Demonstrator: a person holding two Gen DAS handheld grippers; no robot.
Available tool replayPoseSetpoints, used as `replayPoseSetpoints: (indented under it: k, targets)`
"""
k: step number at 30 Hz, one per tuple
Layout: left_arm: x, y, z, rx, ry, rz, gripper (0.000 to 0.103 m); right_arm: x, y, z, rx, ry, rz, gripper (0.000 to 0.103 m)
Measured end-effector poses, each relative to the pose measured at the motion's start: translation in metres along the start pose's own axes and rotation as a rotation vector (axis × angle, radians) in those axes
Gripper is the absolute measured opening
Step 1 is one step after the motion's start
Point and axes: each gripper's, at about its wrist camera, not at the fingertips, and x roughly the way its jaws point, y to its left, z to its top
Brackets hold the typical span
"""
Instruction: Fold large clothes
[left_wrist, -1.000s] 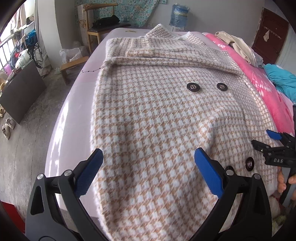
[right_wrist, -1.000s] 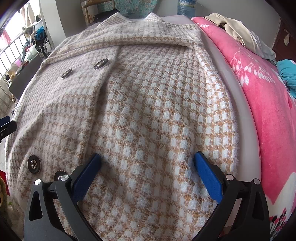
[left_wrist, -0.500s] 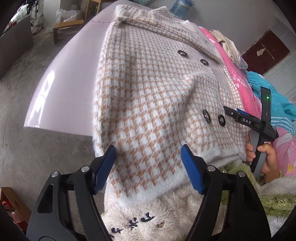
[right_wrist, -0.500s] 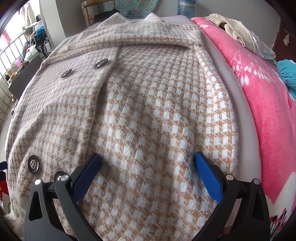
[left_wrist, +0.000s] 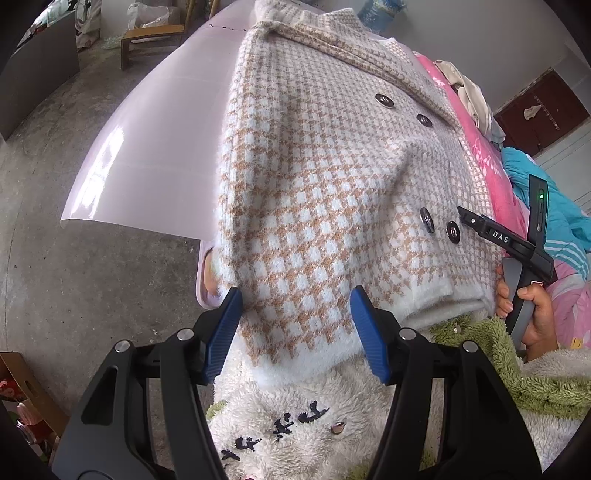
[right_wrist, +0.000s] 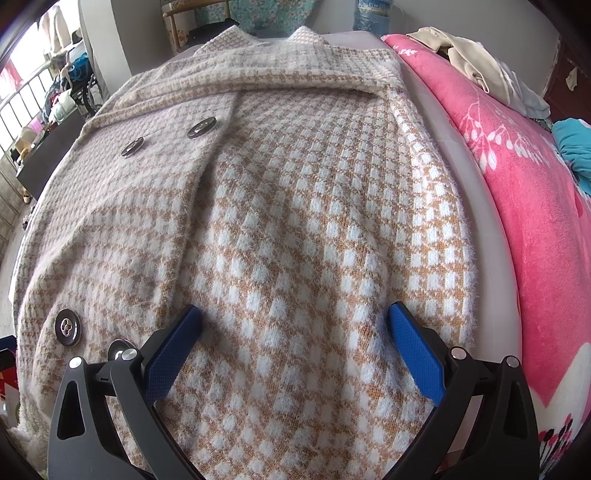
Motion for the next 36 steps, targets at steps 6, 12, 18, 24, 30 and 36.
replayPoseSetpoints:
  k: [6,12,18,24,30,36]
  targets:
    - [0.007,0.021,-0.001,-0.096,-0.003,0.008,0.058,0.0,0.0,0.0,-0.001,-0.004,0.001,0.097]
    - [0.024,0.031,-0.002,-0.173,0.038,-0.088,0.057,-0.001,0.002,0.0,-0.002,-0.007,0.002,0.097]
    - [0.018,0.02,-0.005,-0.136,0.026,-0.129,0.043,-0.006,0.001,0.005,-0.042,0.022,0.016,0.097]
    - [-0.003,0.009,-0.003,-0.064,-0.021,-0.143,0.028,-0.055,-0.017,0.001,-0.047,-0.063,0.062,0.097]
    - [-0.016,-0.012,-0.003,0.04,-0.069,-0.141,0.026,-0.089,-0.047,-0.025,0.023,0.006,0.104,0.087]
    - [-0.013,-0.02,-0.003,0.084,-0.07,-0.13,0.026,-0.079,-0.073,-0.072,0.197,0.147,0.186,0.072]
